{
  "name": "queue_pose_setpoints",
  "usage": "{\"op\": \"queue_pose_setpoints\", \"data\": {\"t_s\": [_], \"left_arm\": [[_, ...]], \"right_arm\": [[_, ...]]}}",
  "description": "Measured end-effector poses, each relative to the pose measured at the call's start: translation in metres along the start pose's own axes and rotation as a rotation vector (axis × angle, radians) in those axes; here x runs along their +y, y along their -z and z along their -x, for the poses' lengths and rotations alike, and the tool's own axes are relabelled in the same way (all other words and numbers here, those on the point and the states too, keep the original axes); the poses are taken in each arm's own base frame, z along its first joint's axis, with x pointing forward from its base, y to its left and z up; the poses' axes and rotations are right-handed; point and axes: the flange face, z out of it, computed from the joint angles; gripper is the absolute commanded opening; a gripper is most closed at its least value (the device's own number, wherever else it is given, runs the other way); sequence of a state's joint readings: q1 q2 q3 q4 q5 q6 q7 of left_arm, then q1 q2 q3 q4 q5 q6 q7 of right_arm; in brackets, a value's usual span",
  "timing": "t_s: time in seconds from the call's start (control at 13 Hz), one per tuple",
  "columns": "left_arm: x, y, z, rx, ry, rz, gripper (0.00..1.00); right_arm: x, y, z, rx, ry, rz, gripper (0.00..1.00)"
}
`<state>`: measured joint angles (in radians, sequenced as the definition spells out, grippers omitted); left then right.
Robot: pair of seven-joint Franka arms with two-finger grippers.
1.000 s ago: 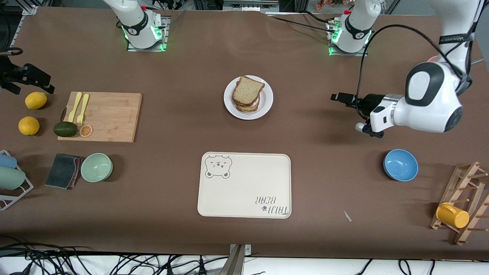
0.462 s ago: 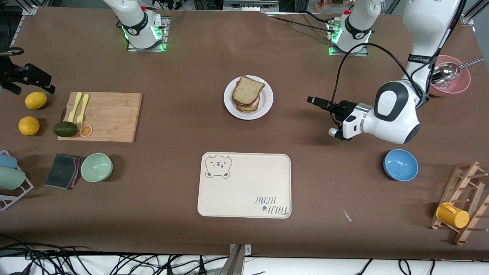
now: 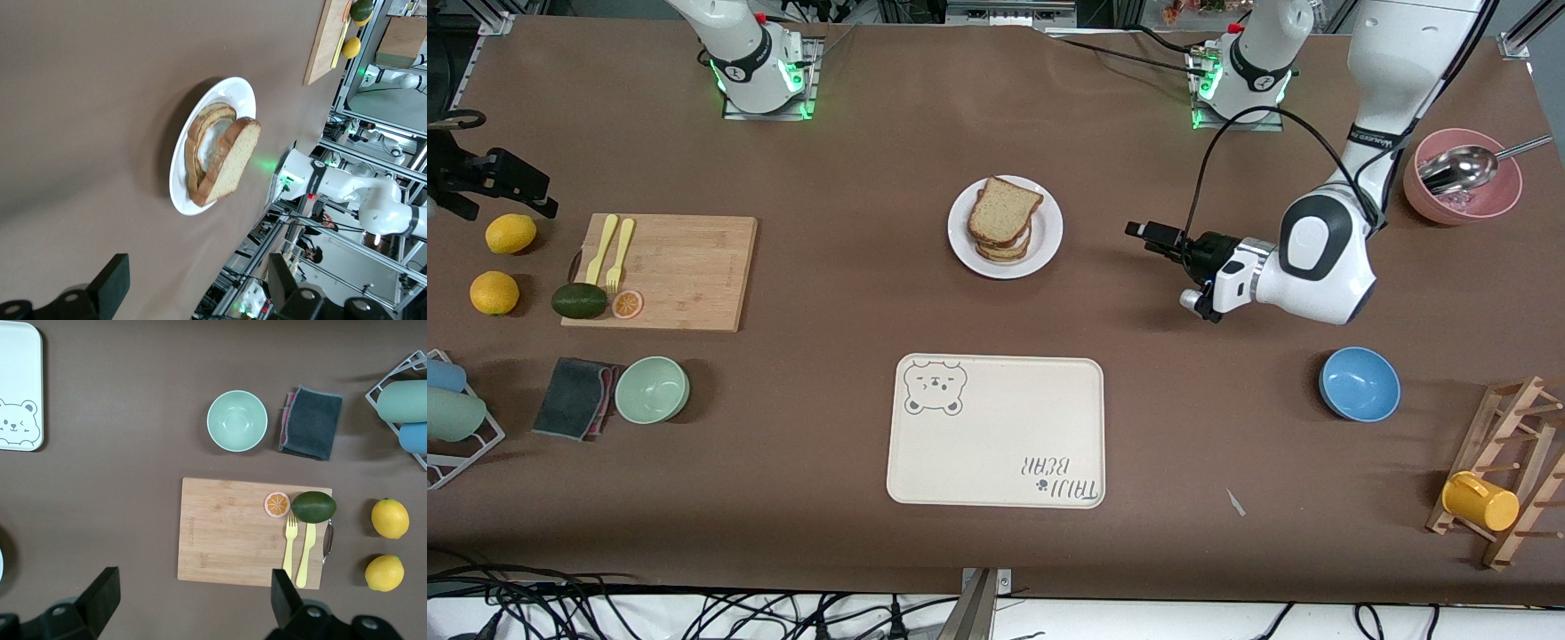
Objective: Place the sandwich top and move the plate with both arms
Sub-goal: 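Reach the left gripper toward the white plate rim, then close the left gripper on the white plate rim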
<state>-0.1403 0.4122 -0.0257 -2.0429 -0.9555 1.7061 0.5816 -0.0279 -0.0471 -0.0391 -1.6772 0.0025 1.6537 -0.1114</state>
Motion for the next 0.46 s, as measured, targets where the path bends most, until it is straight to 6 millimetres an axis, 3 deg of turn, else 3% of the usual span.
{"op": "queue_pose_setpoints", "data": {"t_s": [0.46], "left_arm": [[-0.009,-0.066,-0.015,-0.043,-0.138,0.030,1.00]], "right_arm": [[0.000,0.000,0.000,0.001,0.000,0.000,1.00]]}}
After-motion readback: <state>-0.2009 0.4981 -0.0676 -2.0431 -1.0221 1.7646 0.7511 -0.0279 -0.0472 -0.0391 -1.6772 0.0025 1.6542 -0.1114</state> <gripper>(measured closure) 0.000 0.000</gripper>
